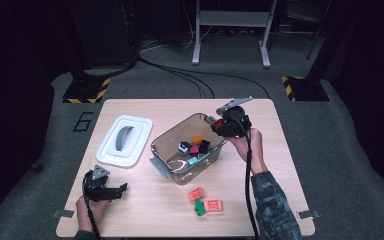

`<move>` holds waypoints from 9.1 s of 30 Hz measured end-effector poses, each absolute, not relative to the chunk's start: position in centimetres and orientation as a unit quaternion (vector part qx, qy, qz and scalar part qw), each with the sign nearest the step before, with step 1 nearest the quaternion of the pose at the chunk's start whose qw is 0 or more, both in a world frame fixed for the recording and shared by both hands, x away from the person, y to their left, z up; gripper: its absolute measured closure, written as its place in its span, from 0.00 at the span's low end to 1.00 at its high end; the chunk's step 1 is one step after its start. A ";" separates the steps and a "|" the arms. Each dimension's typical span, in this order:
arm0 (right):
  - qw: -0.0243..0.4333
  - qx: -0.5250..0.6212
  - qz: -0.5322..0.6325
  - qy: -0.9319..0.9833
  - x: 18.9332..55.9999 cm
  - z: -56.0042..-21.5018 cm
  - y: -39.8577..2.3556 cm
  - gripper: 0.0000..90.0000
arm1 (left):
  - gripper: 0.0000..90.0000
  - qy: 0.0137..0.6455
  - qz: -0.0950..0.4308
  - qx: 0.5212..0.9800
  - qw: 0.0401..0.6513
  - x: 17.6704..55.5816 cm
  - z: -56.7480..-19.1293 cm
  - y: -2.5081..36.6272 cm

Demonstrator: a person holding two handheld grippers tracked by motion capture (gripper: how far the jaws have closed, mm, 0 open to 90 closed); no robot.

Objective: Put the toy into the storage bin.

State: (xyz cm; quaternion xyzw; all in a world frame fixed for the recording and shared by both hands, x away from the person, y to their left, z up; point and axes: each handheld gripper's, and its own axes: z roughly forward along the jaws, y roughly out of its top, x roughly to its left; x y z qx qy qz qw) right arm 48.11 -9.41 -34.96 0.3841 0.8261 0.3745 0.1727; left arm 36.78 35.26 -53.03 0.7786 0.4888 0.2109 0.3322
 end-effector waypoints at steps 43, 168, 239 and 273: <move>0.113 0.376 0.298 0.870 47.2 -38.3 -7.4 0.36 | 0.06 0.489 0.211 0.779 0.332 36.8 -53.0 35.3; 0.071 0.461 0.215 0.858 39.7 -49.3 -10.5 0.63 | 0.06 0.489 0.213 0.778 0.333 36.8 -53.1 35.2; 0.212 0.482 0.346 0.776 47.9 -38.2 -16.4 0.65 | 0.06 0.492 0.212 0.775 0.335 36.8 -53.1 35.2; 0.185 0.398 0.417 0.796 48.1 -36.3 -7.4 0.65 | 0.07 0.488 0.211 0.779 0.332 36.8 -53.0 35.3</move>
